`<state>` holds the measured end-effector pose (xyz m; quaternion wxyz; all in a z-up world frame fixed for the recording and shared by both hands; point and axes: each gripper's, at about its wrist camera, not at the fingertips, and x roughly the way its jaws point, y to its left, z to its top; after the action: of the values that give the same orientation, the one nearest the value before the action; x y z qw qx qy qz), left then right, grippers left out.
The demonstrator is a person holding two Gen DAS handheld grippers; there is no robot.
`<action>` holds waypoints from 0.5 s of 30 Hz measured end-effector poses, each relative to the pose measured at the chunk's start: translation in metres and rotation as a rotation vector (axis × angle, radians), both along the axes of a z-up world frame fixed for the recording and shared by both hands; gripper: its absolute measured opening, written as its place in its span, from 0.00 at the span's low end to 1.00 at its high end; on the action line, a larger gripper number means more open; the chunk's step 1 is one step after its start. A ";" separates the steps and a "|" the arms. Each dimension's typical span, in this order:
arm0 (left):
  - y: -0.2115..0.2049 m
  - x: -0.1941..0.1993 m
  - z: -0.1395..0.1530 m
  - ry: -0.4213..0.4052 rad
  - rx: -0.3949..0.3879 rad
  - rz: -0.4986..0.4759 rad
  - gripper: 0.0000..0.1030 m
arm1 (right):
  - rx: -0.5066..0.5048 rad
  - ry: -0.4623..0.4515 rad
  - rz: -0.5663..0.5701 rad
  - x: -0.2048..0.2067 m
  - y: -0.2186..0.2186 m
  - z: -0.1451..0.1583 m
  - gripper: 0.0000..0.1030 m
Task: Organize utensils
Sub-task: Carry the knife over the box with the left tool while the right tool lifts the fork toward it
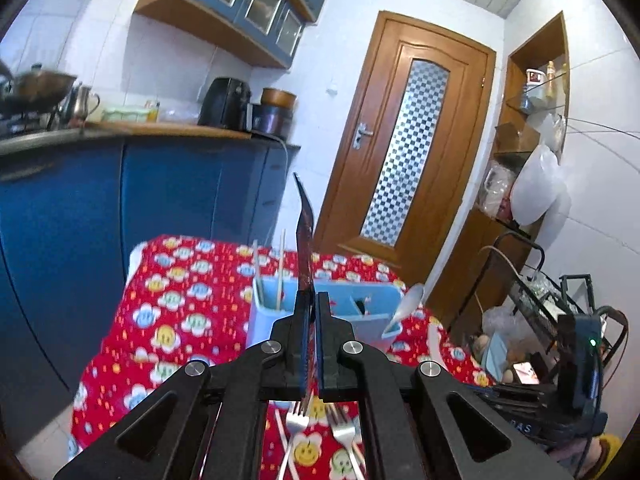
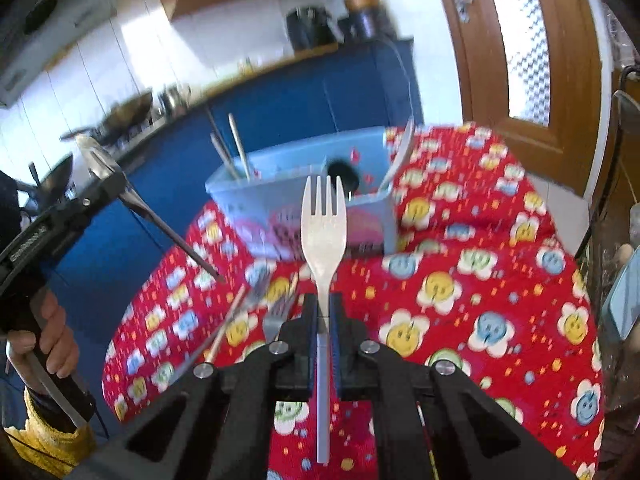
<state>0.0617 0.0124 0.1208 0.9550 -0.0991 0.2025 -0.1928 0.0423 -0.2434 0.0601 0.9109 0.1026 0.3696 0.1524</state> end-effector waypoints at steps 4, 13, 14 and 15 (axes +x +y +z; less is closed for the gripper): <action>-0.007 0.011 0.027 -0.063 0.021 0.017 0.01 | 0.017 -0.069 -0.012 0.000 -0.004 0.006 0.07; -0.025 0.054 0.056 -0.102 0.057 0.067 0.02 | 0.052 -0.131 -0.024 -0.002 -0.015 0.002 0.07; -0.026 0.059 0.055 -0.102 0.063 0.078 0.01 | 0.055 -0.135 -0.027 -0.001 -0.016 0.001 0.07; -0.027 0.064 0.053 -0.105 0.070 0.089 0.02 | 0.061 -0.143 -0.029 -0.001 -0.018 0.001 0.07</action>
<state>0.1258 -0.0147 0.1741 0.9748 -0.0642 0.1542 -0.1480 0.0415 -0.2614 0.0608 0.9335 0.1247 0.2973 0.1571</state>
